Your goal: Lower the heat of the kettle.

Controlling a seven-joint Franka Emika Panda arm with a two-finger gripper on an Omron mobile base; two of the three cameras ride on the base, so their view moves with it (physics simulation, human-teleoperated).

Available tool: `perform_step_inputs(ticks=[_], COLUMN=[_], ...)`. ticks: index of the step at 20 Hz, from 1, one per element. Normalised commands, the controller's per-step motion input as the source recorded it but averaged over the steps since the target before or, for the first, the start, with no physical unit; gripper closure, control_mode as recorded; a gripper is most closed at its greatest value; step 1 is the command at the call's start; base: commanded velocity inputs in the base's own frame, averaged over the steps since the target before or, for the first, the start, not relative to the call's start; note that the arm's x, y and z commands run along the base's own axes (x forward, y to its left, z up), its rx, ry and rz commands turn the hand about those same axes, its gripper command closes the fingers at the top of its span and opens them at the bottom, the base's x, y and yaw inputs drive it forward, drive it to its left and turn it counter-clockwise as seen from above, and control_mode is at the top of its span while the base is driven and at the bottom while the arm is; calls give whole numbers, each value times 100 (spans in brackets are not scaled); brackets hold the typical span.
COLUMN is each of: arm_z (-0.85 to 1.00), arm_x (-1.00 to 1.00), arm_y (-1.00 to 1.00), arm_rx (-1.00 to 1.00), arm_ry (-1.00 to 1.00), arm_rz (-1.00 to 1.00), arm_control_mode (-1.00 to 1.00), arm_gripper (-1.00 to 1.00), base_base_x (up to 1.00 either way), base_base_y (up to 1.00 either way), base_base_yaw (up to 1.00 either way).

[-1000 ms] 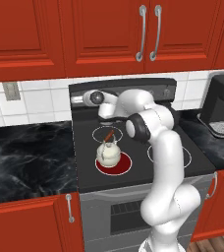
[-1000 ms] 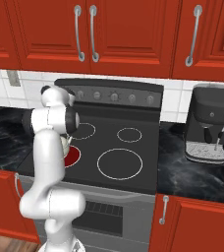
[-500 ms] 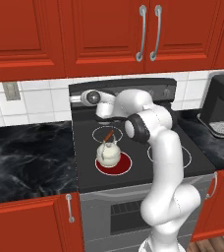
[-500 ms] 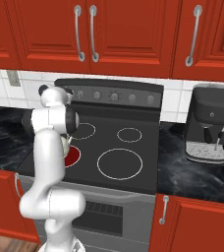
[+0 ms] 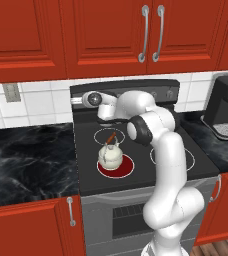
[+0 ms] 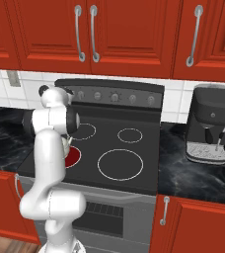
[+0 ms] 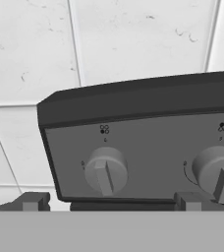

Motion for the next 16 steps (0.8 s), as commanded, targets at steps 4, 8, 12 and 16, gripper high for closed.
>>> perform_step_inputs(ticks=[4, 8, 12, 16], arm_z=[0, -4, -7, -6], arm_x=[6, 19, 25, 28], arm_y=[0, 0, 0, 0], arm_rx=[0, 0, 0, 0], arm_ry=[0, 0, 0, 0], arm_rz=[0, 0, 0, 0], arm_control_mode=[-100, -100, -100, -100], arm_gripper=[-100, -100, -100, -100], base_base_x=[0, 0, 0, 0], base_base_y=[0, 0, 0, 0], base_base_yaw=[0, 0, 0, 0])
